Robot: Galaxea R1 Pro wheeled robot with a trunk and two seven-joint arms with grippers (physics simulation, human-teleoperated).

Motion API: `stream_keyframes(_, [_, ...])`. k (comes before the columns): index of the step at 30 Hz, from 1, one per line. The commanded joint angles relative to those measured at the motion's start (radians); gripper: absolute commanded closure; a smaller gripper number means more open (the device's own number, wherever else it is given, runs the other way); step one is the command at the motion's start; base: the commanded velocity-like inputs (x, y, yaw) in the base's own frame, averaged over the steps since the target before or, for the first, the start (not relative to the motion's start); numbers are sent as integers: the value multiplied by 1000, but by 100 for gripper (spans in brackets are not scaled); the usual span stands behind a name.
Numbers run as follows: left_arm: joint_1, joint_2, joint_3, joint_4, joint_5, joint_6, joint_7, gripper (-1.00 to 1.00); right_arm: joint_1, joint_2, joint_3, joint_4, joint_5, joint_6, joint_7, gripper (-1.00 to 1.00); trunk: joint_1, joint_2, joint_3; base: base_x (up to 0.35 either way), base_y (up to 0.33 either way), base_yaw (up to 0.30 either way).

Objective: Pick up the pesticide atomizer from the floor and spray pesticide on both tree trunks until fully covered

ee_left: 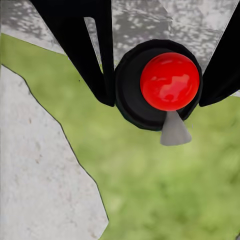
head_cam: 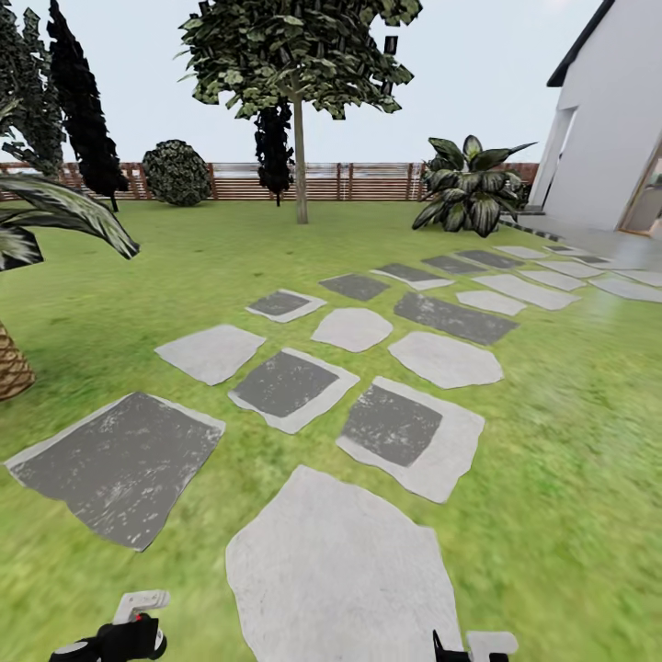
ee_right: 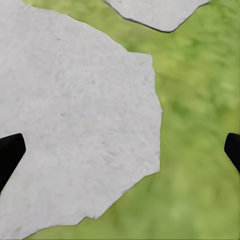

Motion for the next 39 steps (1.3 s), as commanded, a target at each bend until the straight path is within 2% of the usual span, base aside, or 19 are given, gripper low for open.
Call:
stream_keyframes(1, [0, -1, 9, -2, -8, 4, -7, 100, -1, 0, 1, 1, 1, -3, -3, -100, 0, 0, -1, 338, 0, 0])
stream_keyframes(39, [0, -1, 9, -2, -8, 4, -7, 100, -1, 0, 1, 1, 1, -3, -3, -100, 0, 0, -1, 338, 0, 0])
